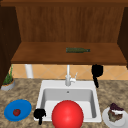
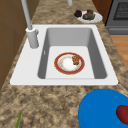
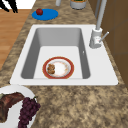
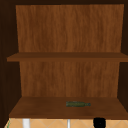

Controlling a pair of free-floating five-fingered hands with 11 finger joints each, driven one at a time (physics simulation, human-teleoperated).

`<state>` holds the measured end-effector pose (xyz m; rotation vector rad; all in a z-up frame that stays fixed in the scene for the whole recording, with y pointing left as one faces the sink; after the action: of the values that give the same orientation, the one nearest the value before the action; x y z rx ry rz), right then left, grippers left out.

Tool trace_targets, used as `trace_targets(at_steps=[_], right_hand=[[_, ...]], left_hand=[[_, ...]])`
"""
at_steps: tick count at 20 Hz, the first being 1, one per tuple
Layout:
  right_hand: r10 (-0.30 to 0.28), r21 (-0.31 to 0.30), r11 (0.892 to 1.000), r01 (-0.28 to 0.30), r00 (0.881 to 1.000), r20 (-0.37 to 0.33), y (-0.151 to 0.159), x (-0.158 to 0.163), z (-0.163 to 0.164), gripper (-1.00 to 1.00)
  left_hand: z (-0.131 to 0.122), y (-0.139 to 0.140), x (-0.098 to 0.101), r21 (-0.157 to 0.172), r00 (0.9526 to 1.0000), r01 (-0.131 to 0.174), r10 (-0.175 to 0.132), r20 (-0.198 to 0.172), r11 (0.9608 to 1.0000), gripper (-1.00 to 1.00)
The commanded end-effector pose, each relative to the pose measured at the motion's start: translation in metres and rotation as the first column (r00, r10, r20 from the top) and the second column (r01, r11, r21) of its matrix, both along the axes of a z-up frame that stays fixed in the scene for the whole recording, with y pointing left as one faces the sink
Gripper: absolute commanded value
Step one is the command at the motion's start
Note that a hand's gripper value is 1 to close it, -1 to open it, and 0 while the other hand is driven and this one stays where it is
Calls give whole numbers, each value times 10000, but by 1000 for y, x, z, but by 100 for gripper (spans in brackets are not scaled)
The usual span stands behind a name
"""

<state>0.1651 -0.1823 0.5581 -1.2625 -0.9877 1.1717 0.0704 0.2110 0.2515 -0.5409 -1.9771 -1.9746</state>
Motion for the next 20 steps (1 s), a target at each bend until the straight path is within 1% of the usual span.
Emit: trace_targets(at_steps=[1, 3, 6, 8, 11, 13, 14, 15, 16, 18, 20], right_hand=[[363, -20, 9993, -363, 9935, 1083, -3, -13, -16, -100], [453, -39, 9990, -451, 9898, 1351, -4, -19, -25, -100], [573, -77, 9984, -569, 9795, 1929, -6, -24, -37, -100], [538, 91, 9983, -571, 9750, 2155, -9, -32, -49, -100], [723, 250, 9964, -811, 9656, 2499, -14, -44, -69, -100], [793, 301, 9955, -894, 9657, 2473, -19, -59, -87, -100], [828, 172, 9958, -898, 9653, 2477, -23, -67, -93, -100], [658, 47, 9976, -693, 9654, 2523, -21, -79, -100, -100], [651, -84, 9978, -651, 9638, 2585, -19, -86, -105, -100], [679, -291, 9976, -627, 9677, 2428, -17, -102, -117, -100], [724, -475, 9969, -629, 9691, 2360, -18, -118, -133, -100]], left_hand=[[0, 0, 0, 0, 10000, 0, 0, 0, 10000, 0], [0, 0, 0, 0, 10000, 0, 0, 0, 10000, 0], [0, 0, 0, 0, 10000, 0, 0, 0, 10000, 0], [0, 0, 0, 0, 10000, 0, 0, 0, 10000, 0], [0, 0, 0, 0, 10000, 0, 0, 0, 10000, 0], [0, 0, 0, 0, 10000, 0, 0, 0, 10000, 0], [0, 0, 0, 0, 10000, 0, 0, 0, 10000, 0], [0, 0, 0, 0, 10000, 0, 0, 0, 10000, 0], [0, 0, 0, 0, 10000, 0, 0, 0, 10000, 0], [0, 0, 0, 0, 10000, 0, 0, 0, 10000, 0], [0, 0, 0, 0, 10000, 0, 0, 0, 10000, 0]])
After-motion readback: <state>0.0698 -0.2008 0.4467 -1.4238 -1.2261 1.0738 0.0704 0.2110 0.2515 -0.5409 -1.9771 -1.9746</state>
